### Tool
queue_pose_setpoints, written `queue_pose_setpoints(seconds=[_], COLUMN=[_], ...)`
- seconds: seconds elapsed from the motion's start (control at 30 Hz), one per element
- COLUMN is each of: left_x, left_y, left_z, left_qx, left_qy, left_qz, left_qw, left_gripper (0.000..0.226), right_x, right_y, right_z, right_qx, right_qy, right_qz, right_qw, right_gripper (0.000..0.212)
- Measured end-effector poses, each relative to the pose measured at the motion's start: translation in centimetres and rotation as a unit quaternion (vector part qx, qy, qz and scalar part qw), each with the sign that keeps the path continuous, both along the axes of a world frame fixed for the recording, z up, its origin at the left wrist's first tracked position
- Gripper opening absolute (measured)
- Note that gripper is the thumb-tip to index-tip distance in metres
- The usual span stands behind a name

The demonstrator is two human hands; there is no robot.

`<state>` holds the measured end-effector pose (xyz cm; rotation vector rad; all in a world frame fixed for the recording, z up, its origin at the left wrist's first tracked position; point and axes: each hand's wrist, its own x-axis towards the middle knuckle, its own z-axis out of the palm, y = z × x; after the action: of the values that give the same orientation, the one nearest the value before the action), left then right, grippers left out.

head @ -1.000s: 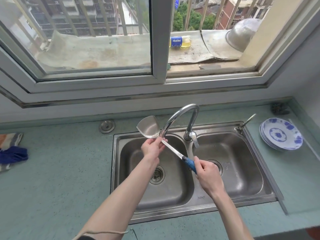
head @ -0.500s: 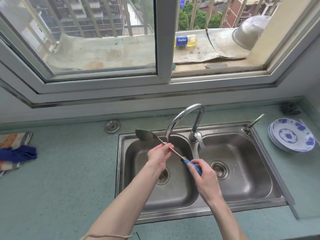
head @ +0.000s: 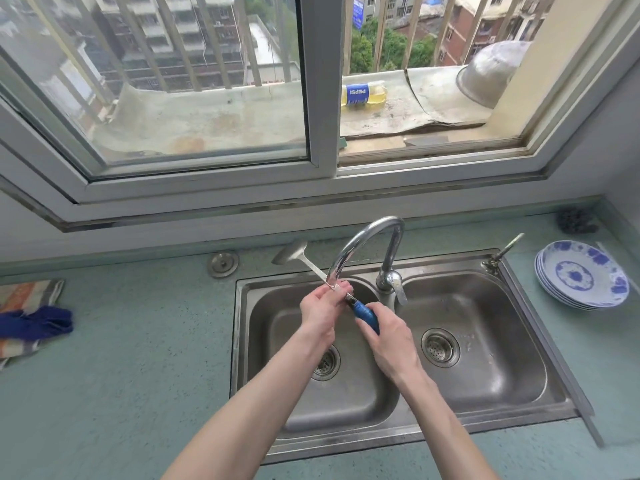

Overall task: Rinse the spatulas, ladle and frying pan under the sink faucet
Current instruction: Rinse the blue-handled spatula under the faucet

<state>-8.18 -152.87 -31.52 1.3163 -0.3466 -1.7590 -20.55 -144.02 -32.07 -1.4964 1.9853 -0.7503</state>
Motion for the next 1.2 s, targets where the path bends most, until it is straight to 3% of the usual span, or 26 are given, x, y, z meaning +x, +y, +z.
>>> queue_pose_setpoints(seconds=[0.27,0.4,0.47,0.57,0.63,0.77,0.9,1.0,1.1,1.2], left_x=[1.1,1.1,1.1,0.9,0.8,0.5,0.5,0.6,0.2,0.3], left_y=[0.0,-0.1,0.1,0.3,0.2,-0.2,-0.2,-0.4,-0.6,-0.7], left_z=[-0.6,-0.5,-0.2,-0.5,-0.1,-0.1,0.4,0.1,0.0,-0.1], left_qx=[-0.003,0.012,-0.004,-0.021,-0.019,-0.015,-0.033,-0.018,0.001,0.006], left_qy=[-0.039,-0.033,-0.036,-0.053,-0.041,-0.041,-0.026,-0.037,-0.046,-0.010], left_qz=[-0.005,0.028,-0.001,-0.042,-0.016,0.020,-0.032,-0.019,0.016,0.018], left_qw=[0.999,0.999,0.999,0.998,0.999,0.999,0.999,0.999,0.999,1.000], left_gripper=[0.017,0.029,0.021,0.028,0.013,0.027,0.001,0.004,0.029,0.028], right_x=[1.0,1.5,1.7,1.9,2.1,2.3,1.8,1.6,1.6,1.2], right_y=[0.0,-0.1,-0.2,-0.1,0.2,0.5,0.7,1.2,1.6,1.7], right_z=[-0.3,-0.5,-0.4,-0.3,-0.2,-0.1,0.0,-0.1,0.1,0.2], right_qx=[-0.009,-0.005,-0.001,-0.005,-0.007,-0.011,-0.006,-0.002,-0.001,-0.001], right_qy=[-0.006,-0.011,-0.013,-0.020,-0.032,-0.035,-0.035,-0.040,-0.038,-0.034], right_qz=[0.006,0.002,-0.010,-0.023,-0.015,-0.026,-0.041,-0.032,-0.021,-0.027], right_qw=[1.000,1.000,1.000,1.000,0.999,0.999,0.999,0.999,0.999,0.999], right_gripper=[0.021,0.020,0.022,0.023,0.021,0.021,0.024,0.026,0.029,0.026])
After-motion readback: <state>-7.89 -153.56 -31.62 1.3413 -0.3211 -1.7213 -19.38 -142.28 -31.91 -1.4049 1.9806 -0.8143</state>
